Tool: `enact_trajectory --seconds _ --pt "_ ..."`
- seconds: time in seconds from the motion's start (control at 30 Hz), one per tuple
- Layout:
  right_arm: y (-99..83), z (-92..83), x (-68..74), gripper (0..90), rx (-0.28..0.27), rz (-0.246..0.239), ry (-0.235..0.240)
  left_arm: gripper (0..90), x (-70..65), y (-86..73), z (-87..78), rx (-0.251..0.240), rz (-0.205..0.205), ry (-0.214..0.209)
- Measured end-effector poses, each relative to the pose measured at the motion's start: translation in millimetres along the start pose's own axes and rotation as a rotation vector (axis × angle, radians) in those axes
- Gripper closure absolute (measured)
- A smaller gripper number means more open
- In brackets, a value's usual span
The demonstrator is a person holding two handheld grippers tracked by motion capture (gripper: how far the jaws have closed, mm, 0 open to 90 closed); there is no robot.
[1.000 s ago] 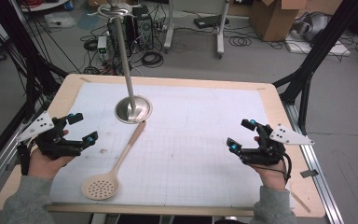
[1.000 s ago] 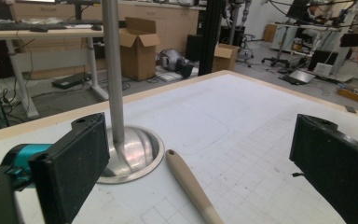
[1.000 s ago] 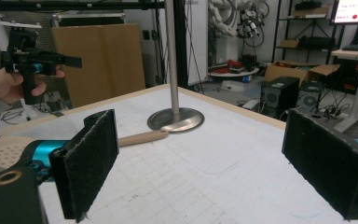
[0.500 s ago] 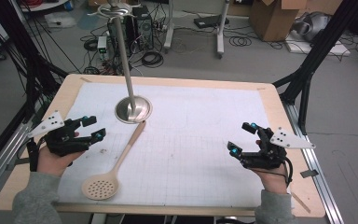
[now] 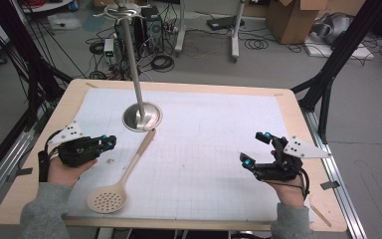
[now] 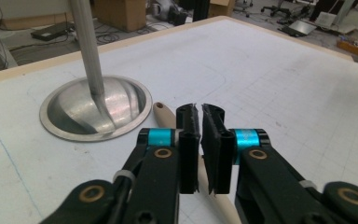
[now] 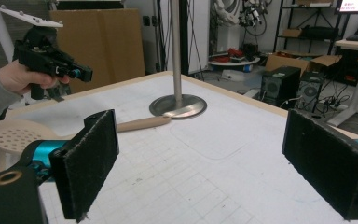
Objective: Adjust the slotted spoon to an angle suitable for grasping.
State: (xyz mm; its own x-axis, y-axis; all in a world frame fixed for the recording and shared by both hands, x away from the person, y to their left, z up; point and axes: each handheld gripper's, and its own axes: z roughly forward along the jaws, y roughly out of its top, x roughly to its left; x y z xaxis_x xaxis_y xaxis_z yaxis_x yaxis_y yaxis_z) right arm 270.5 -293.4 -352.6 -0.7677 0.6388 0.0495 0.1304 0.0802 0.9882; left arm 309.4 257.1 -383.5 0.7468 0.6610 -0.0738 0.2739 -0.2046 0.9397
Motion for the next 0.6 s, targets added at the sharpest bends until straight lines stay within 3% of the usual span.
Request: enact_trajectory --seconds 0.13,0.2,0.5,0.6 --pt "-0.7 0.9 0.7 9.7 0.012 0.007 0.007 88.0 -1.9 -5.3 3.2 -0.005 0.032 -0.020" --pt "-1.1 1.4 0.8 9.7 0.017 0.005 0.006 88.1 -2.3 -12.5 6.4 0.032 0.060 -0.019" --pt "-1.9 8.4 6.7 9.7 0.042 -0.013 0.019 88.8 6.5 -20.8 16.9 0.085 0.049 -0.022" --pt "-1.9 9.3 7.0 9.7 0.047 -0.017 0.018 89.4 6.9 -22.9 22.3 0.092 0.083 -0.013"
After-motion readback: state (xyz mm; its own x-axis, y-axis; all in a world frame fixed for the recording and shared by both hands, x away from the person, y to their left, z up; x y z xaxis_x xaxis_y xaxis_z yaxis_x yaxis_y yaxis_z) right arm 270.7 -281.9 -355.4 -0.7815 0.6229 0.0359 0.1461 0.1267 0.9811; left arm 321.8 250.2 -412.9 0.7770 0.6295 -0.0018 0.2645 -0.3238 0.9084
